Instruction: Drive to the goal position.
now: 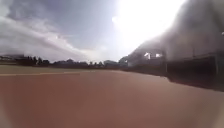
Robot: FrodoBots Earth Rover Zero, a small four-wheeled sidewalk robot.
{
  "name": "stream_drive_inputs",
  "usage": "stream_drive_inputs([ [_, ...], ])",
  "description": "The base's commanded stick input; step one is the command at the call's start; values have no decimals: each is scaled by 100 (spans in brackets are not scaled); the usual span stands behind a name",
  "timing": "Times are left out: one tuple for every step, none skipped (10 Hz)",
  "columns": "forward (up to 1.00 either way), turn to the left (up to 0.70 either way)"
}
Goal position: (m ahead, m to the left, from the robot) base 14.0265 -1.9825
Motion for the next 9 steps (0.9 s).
stream_drive_inputs([
  [70, 0],
  [70, 0],
  [70, 0],
  [70, 0],
  [70, 0],
  [70, 0],
  [70, 0],
  [70, 0],
  [70, 0],
])
